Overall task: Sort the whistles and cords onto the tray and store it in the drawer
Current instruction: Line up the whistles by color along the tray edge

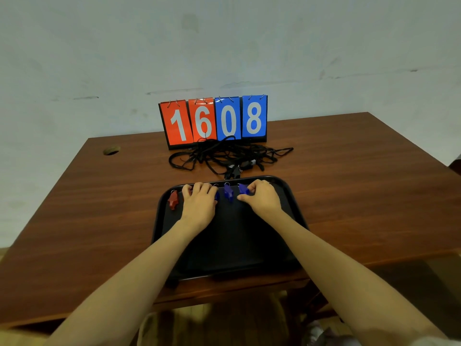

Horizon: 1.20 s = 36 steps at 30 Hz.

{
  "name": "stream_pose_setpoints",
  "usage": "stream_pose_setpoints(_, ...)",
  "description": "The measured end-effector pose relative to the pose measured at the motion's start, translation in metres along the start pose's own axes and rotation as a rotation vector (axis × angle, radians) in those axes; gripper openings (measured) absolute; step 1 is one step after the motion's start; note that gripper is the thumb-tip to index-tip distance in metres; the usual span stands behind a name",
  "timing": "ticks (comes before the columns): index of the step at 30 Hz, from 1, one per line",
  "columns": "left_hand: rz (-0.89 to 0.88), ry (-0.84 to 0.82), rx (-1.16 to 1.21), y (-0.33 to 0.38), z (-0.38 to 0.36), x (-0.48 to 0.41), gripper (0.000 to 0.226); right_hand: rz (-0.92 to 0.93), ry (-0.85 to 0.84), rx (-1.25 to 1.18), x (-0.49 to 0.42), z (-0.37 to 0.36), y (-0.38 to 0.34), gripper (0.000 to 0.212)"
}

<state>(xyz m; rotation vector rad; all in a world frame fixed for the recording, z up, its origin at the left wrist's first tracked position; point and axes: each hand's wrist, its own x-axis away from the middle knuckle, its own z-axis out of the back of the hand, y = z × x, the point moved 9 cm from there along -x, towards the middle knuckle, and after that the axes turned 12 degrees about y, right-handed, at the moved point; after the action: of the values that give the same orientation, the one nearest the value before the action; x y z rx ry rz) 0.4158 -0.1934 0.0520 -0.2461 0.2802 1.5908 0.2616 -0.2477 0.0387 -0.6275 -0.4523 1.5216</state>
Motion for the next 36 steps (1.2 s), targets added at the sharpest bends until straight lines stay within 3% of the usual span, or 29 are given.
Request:
stream_pose_setpoints(5, 0.008, 0.035, 0.014, 0.004, 0.007, -0.003, 0.05, -0.013, 0.012, 0.021, -0.003, 0.001, 0.004, 0.036)
stream_pose_setpoints(12, -0.174, -0.033, -0.094, 0.038, -0.005, -0.005, 0.05, -0.027, 0.0, 0.019, -0.008, -0.002, 0.002, 0.036)
stream_pose_setpoints(32, -0.13, -0.032, -0.03, 0.032, -0.001, -0.003, 0.044, 0.0, -0.103, 0.083, -0.004, -0.017, -0.002, 0.039)
stream_pose_setpoints(36, -0.134, -0.021, 0.015, 0.032, 0.002, -0.002, 0.049, -0.025, -0.145, 0.035, -0.004, -0.017, 0.003, 0.055)
